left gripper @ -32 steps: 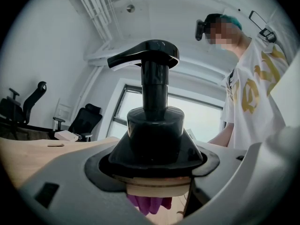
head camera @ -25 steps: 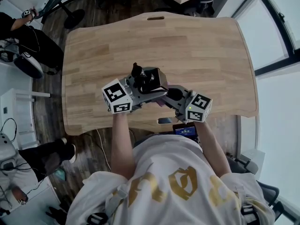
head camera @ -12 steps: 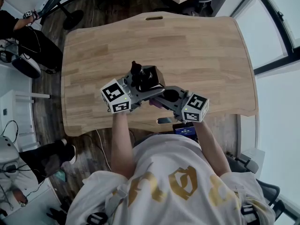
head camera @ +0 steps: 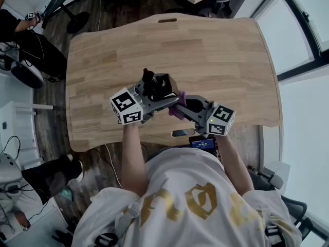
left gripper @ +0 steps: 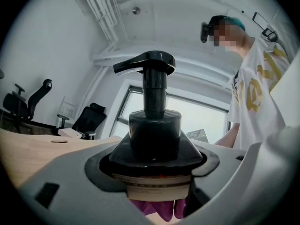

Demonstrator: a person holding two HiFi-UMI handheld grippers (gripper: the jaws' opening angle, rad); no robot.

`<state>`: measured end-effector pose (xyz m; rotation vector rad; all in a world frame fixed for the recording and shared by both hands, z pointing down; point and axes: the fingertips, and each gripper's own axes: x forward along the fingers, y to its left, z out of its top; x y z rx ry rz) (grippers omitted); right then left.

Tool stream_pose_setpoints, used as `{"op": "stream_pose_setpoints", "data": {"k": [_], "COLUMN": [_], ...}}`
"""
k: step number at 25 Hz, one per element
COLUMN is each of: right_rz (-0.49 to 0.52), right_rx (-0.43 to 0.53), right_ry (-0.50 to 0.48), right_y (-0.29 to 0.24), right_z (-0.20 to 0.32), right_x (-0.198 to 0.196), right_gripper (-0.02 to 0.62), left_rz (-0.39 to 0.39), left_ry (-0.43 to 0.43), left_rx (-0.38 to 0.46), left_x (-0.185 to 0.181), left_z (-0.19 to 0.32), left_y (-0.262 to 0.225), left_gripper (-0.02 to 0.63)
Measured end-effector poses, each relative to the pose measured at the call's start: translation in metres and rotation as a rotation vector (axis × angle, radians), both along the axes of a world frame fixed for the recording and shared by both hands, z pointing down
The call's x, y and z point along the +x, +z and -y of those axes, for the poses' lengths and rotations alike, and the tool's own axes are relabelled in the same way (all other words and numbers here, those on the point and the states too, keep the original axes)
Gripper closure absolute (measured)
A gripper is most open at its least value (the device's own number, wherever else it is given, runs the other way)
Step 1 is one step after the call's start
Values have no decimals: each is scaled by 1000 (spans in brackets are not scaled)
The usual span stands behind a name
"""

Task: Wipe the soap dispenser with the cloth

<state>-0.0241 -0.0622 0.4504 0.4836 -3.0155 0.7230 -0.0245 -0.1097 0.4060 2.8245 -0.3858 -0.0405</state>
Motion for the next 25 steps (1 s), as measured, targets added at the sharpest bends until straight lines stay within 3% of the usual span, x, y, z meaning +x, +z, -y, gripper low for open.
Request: {"op": "stream_pose_setpoints", "data": {"k": [4, 10, 25], "right_rz": [37, 174, 70], "right_rx": [-24, -81, -118], "right_ry": [46, 160, 388], "right_y": [-1, -11, 18], "right_z": [8, 31, 78], "right_x": [10, 31, 75], "right_gripper": [545, 545, 545], "left_rz": [-9, 16, 112], "left_ry": [-10, -51, -105], "left_rx": [-9, -22, -102], "left_x": [-2, -11, -14], "left_z": [2, 10, 32], "left_y": [5, 18, 76], "left_gripper": [242, 242, 242]}}
